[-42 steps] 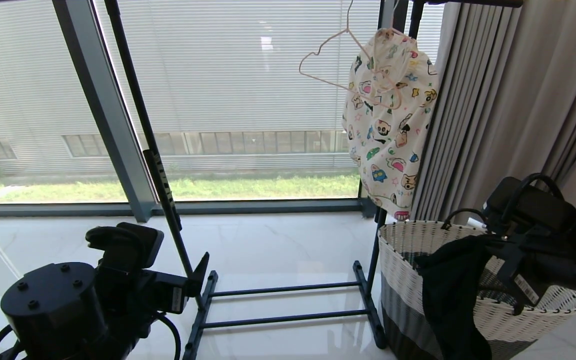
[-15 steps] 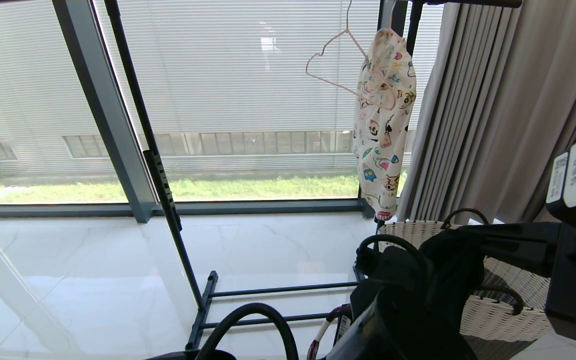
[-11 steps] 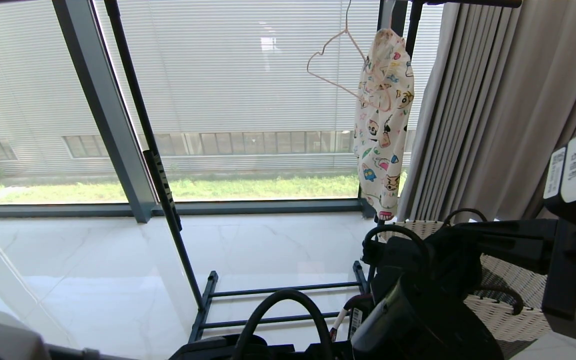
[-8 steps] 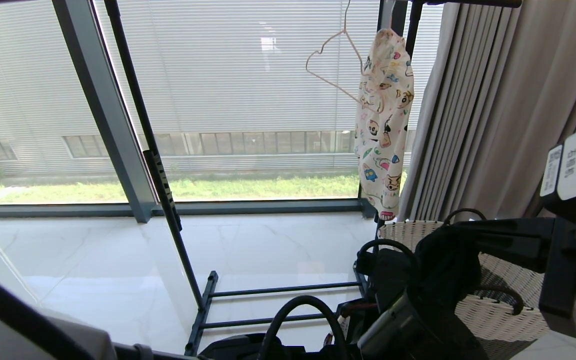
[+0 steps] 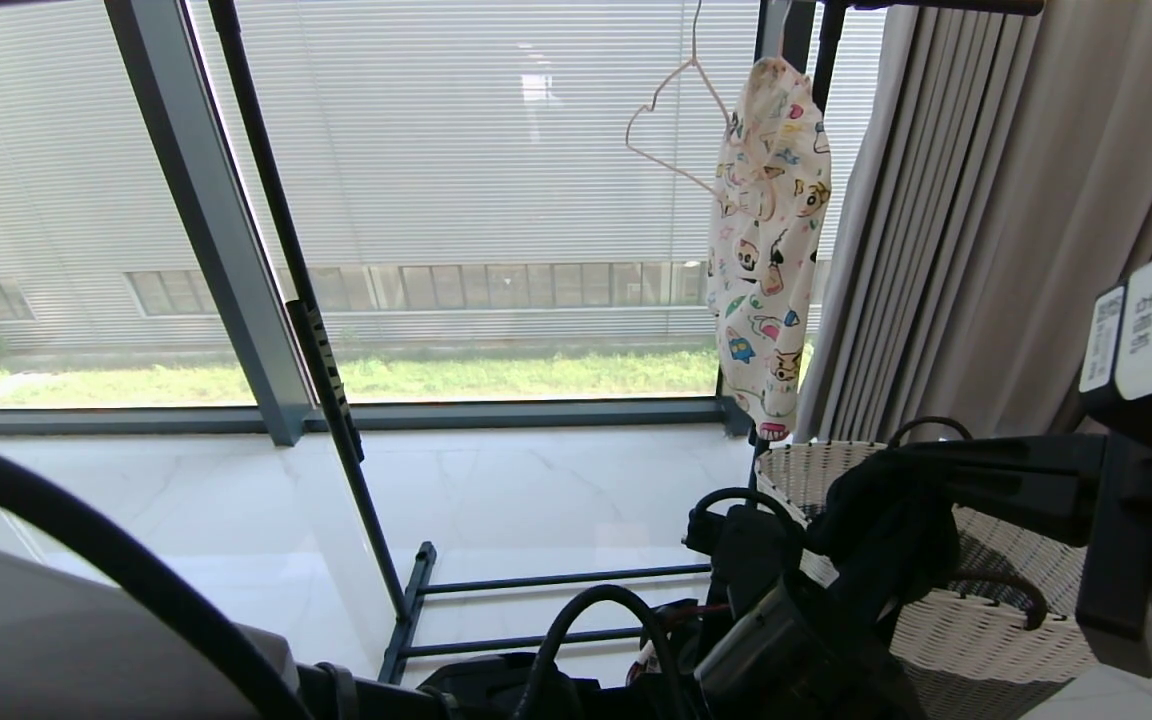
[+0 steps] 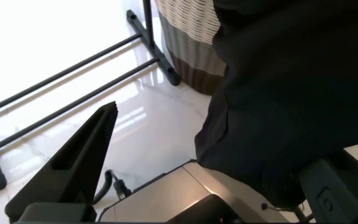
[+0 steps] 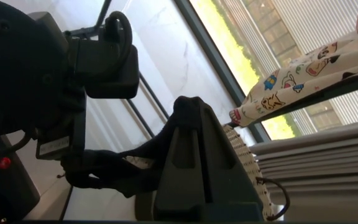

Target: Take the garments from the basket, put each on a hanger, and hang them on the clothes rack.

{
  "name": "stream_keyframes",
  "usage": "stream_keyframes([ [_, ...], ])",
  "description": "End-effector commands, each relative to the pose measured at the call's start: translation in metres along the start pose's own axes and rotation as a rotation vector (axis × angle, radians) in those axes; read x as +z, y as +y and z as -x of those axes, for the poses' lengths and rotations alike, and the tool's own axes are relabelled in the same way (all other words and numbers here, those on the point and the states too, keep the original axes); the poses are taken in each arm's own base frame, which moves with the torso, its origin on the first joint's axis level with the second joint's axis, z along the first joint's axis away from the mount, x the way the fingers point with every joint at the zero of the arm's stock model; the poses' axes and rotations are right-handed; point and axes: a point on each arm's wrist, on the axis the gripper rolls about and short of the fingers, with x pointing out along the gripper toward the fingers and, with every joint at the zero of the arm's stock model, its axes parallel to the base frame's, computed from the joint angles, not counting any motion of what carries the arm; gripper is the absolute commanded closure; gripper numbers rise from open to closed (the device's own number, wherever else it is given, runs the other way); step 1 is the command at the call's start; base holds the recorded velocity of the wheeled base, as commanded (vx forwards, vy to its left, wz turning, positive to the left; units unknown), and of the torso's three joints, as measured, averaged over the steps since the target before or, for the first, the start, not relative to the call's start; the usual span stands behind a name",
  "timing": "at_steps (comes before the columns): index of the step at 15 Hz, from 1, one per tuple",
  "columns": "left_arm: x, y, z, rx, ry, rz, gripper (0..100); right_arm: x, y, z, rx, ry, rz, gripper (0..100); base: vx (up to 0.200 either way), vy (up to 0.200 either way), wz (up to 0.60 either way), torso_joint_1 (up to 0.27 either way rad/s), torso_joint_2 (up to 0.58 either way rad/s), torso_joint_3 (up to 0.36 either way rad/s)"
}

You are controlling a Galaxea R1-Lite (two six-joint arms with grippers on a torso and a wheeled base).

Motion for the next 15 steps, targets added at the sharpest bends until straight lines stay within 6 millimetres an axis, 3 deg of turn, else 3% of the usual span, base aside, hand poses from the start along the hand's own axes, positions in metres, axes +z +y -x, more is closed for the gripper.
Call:
stream_keyframes([
  [1,0.000,0.000,-0.001,0.003,0.001,-0.001,0,0.001,0.001,0.000,0.007,-0.006,0.004,100,0.000,0.000,0.00,0.000,0.00,0.000],
  [2,0.000,0.000,-0.001,0.003,0.001,0.001,0,0.001,0.002,0.000,0.010,-0.006,0.006,100,0.000,0.000,0.00,0.000,0.00,0.000],
  [3,-0.001,0.000,-0.001,0.003,0.003,0.000,100,0.002,0.003,0.000,0.013,-0.007,0.007,100,0.000,0.000,0.00,0.000,0.00,0.000],
  [8,-0.003,0.001,-0.001,0.004,0.008,-0.002,100,0.005,0.001,0.002,0.009,-0.022,0.004,100,0.000,0.000,0.00,0.000,0.00,0.000],
  [11,-0.017,0.012,0.002,0.081,0.026,-0.035,100,0.002,0.003,-0.002,0.019,-0.004,-0.020,100,0.000,0.000,0.00,0.000,0.00,0.000],
  [13,-0.025,0.030,0.009,0.181,0.027,-0.044,100,0.003,0.009,-0.020,0.031,0.031,-0.120,100,0.000,0.000,0.00,0.000,0.00,0.000],
  [15,-0.025,0.065,0.031,0.235,0.032,-0.006,100,0.008,0.017,-0.050,0.022,0.010,-0.199,100,0.000,0.000,0.00,0.000,0.00,0.000],
])
